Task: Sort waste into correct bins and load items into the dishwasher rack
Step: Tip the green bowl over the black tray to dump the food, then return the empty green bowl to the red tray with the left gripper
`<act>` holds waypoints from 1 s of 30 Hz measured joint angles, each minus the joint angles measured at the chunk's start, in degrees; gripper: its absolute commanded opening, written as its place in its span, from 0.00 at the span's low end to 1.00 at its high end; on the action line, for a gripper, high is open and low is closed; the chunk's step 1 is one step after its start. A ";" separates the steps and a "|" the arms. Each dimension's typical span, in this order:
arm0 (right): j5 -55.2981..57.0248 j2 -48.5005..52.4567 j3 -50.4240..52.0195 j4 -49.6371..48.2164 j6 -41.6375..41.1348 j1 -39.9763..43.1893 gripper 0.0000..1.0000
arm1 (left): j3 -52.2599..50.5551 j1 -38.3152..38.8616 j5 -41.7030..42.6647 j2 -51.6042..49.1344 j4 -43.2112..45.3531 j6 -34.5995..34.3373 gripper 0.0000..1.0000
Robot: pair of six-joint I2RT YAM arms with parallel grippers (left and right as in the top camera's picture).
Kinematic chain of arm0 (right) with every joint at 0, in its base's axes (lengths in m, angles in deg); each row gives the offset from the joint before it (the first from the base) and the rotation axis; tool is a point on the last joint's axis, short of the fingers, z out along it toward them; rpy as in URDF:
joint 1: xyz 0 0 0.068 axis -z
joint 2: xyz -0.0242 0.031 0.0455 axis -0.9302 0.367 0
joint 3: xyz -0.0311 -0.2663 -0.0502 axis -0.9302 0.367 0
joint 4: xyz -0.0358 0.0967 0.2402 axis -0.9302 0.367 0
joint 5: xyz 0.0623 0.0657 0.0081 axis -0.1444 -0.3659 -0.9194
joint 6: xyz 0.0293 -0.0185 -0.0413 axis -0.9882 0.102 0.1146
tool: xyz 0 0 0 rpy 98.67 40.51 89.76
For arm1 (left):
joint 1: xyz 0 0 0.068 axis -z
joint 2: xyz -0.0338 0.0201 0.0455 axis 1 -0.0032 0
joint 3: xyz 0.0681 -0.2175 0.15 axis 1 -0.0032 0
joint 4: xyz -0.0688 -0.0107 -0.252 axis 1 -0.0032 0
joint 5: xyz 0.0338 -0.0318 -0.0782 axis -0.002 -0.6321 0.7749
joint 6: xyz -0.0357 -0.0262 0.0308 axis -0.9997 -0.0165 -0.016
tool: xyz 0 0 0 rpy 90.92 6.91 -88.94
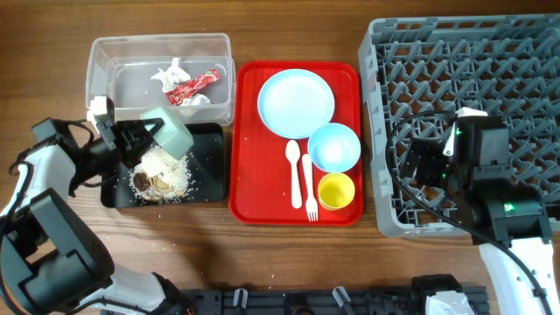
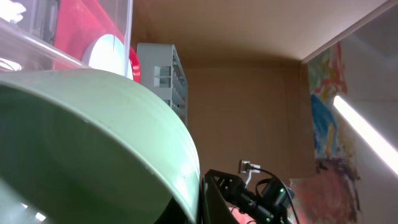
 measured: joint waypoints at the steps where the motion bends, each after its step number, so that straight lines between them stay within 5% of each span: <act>1: 0.00 0.00 0.00 0.00 0.00 0.00 1.00 | 0.00 0.26 -0.63 0.07 -0.07 -0.28 0.04; 8: 0.00 0.00 0.00 -0.04 0.00 0.00 1.00 | 1.11 12.41 -14.43 7.78 -0.50 -3.48 0.04; 22: 0.00 0.00 0.00 -0.02 0.00 0.00 1.00 | 5.53 57.51 -68.50 8.09 8.81 -15.67 0.04; 25: 0.00 0.00 0.00 -0.02 0.00 0.00 1.00 | 5.53 60.35 -72.94 4.68 10.49 -16.96 0.04; 28: 0.00 0.00 0.00 -0.02 0.00 0.00 1.00 | 5.53 62.20 -75.01 1.36 12.04 -17.40 0.18; 30: 0.00 0.00 0.00 0.00 -0.02 0.00 1.00 | 5.53 62.97 -75.65 0.50 12.48 -17.73 0.19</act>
